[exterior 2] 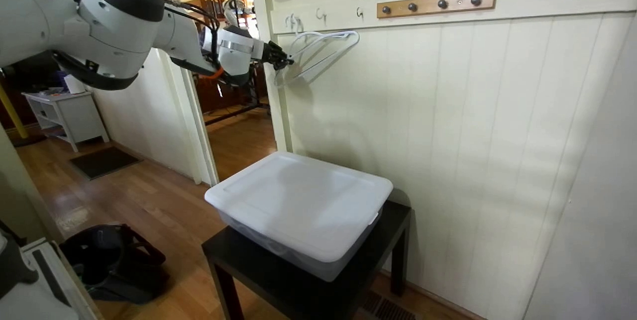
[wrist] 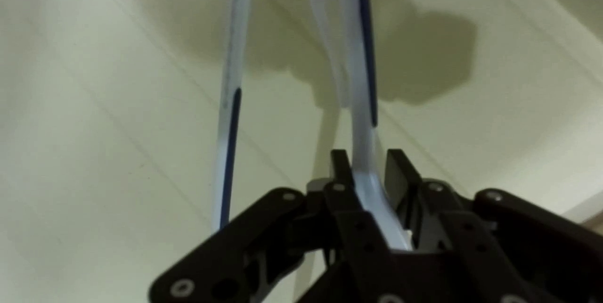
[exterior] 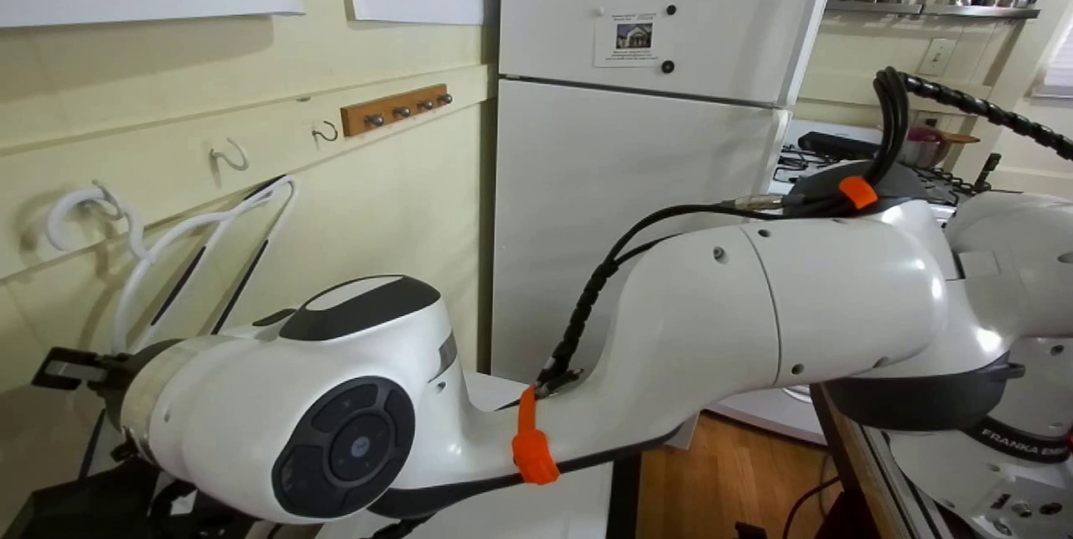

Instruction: Put the hanger on the next hook

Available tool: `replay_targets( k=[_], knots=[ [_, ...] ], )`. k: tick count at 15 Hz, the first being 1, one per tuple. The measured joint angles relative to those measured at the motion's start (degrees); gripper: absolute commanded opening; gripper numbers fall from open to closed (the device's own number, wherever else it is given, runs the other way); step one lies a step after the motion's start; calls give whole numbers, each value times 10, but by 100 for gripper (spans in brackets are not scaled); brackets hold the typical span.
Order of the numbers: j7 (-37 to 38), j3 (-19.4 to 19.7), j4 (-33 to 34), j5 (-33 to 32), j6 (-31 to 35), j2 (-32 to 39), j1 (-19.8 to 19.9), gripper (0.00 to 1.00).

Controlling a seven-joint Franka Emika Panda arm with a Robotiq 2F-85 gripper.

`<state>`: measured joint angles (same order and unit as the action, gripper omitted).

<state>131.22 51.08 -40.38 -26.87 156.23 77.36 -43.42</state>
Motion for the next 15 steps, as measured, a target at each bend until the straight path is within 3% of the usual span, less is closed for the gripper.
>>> replay_targets(
  k=[2, 3, 4, 5, 6, 11, 15],
  knots=[
    [-1, 0, 1, 1, 0, -5, 4, 71],
    [-3, 0, 1, 1, 0, -10, 7, 73],
    [-5, 1, 2, 1, 0, -14, 10, 60],
    [-6, 2, 2, 1, 0, -19, 12, 42],
    [-7, 2, 2, 1, 0, -23, 15, 40],
    [-9, 2, 2, 1, 0, -32, 22, 1],
    [-9, 2, 2, 1, -1, -33, 24, 2]
  ],
)
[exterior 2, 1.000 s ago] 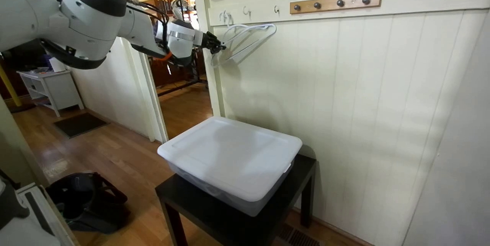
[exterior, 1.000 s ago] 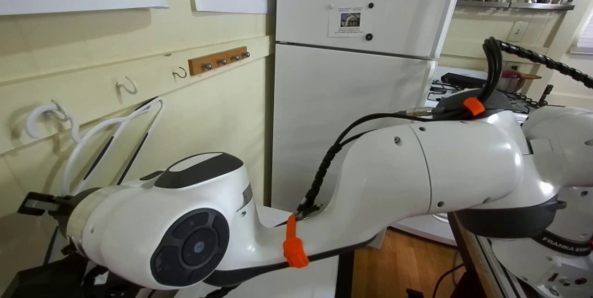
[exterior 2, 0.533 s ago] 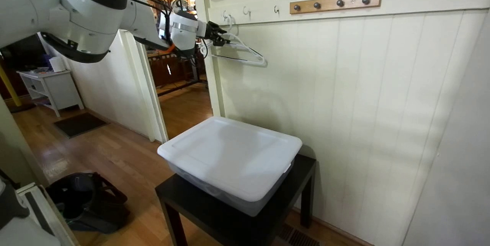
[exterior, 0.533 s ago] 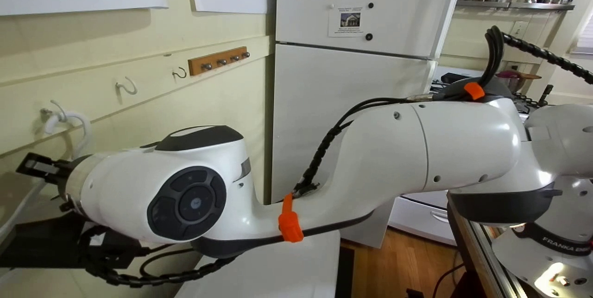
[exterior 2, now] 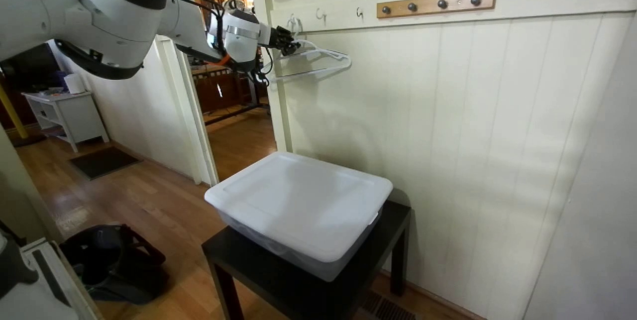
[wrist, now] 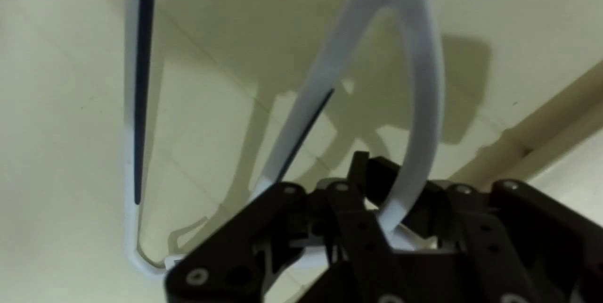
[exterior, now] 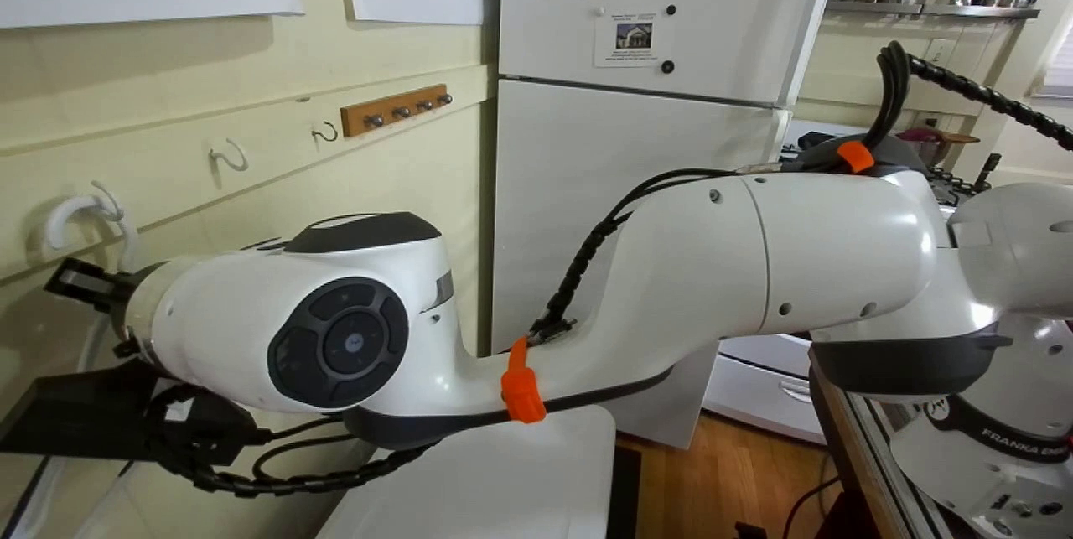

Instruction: Put the hanger on the next hook

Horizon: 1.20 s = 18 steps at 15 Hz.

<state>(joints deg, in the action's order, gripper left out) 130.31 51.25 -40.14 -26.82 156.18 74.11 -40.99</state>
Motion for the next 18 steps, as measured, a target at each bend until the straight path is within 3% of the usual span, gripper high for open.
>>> replay_targets(
  k=[18],
  knots=[
    [33, 17, -4, 15, -28, -17, -2, 2]
  ],
)
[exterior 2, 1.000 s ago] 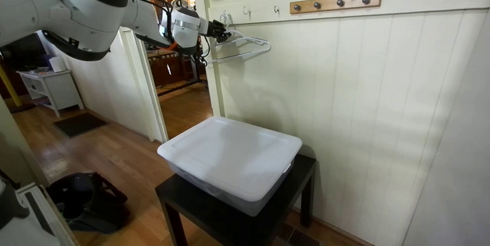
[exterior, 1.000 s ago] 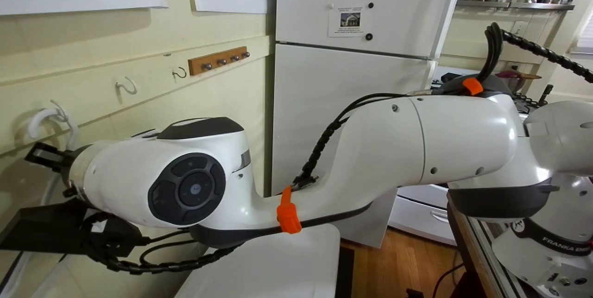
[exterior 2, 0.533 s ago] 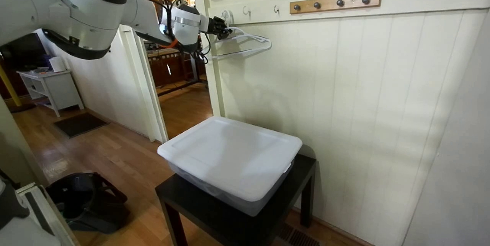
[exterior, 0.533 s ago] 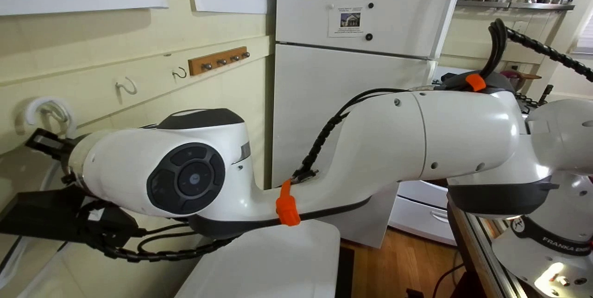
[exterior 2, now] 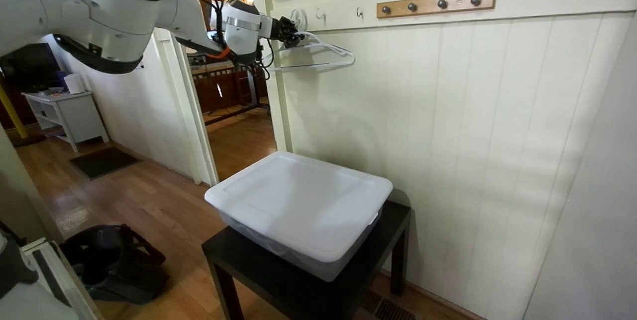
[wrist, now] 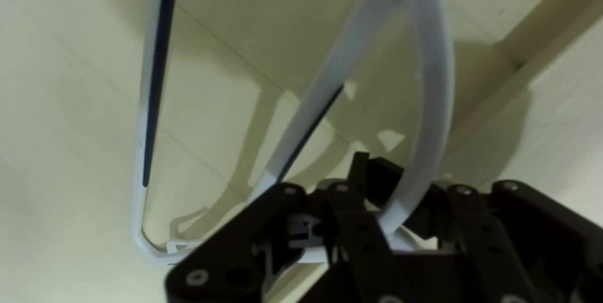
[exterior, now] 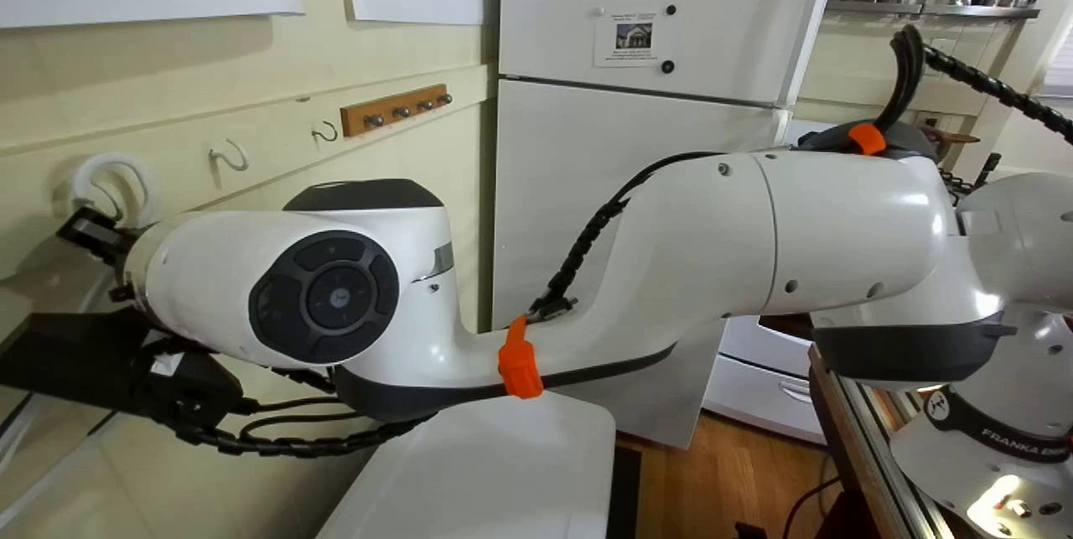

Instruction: Put the hanger on the next hook

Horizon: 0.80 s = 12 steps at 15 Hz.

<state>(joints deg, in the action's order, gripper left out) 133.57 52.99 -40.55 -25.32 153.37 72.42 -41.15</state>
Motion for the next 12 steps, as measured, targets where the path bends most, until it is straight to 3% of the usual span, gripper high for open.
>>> replay_targets(
  k=[12],
  knots=[
    [29, 4, -16, 17, -71, -11, -30, 2]
  ],
)
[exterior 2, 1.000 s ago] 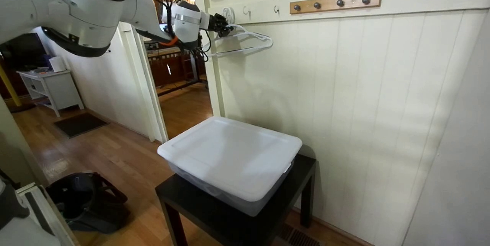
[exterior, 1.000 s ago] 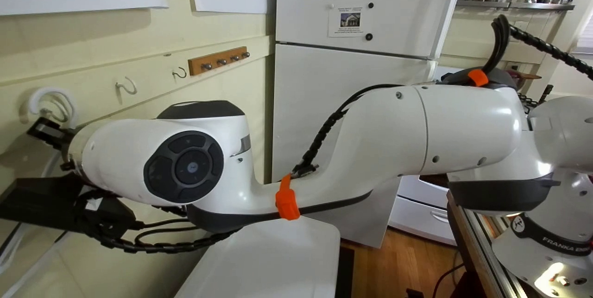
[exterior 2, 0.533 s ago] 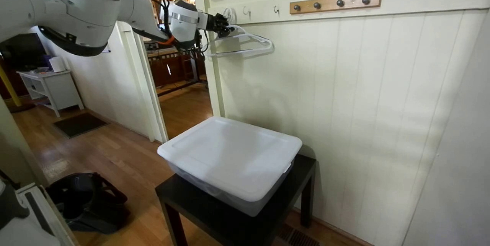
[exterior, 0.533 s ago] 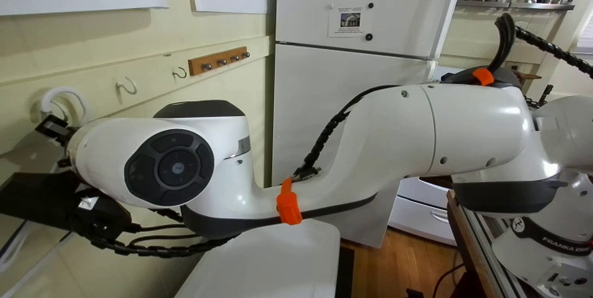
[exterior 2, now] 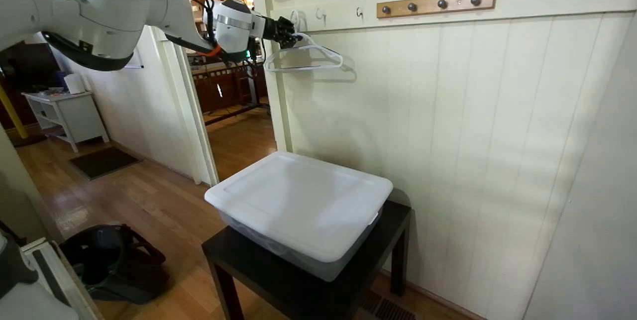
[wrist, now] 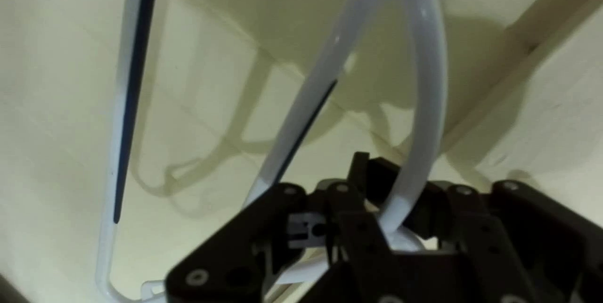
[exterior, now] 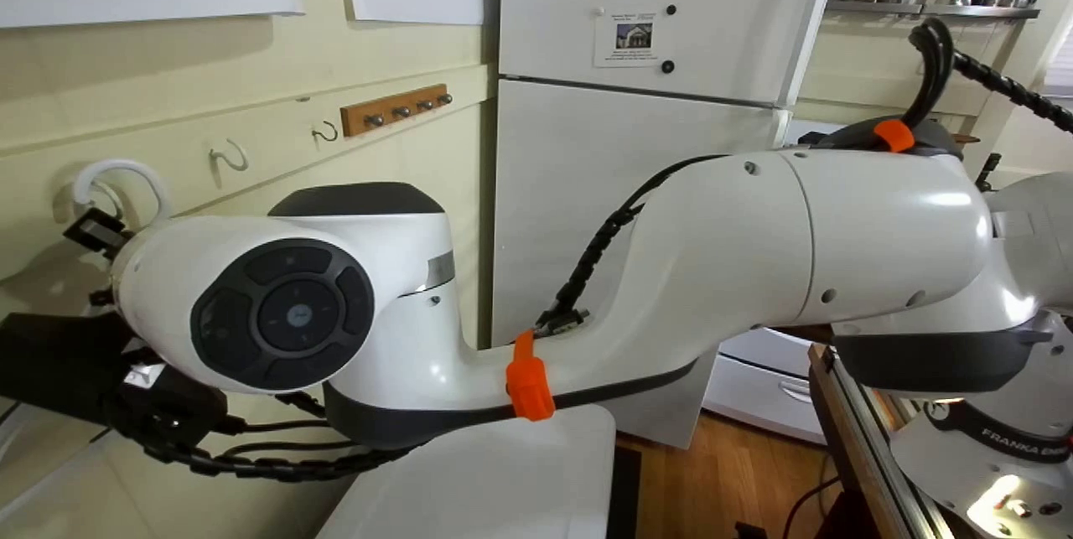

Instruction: Put the hanger on the next hook

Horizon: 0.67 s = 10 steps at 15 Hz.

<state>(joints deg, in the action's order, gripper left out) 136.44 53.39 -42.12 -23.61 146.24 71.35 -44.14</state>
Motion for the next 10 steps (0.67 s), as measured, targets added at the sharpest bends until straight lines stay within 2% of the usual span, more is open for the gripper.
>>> replay_targets(
  k=[10],
  knots=[
    [2, 4, -4, 0, -2, -3, -5, 2]
  ],
)
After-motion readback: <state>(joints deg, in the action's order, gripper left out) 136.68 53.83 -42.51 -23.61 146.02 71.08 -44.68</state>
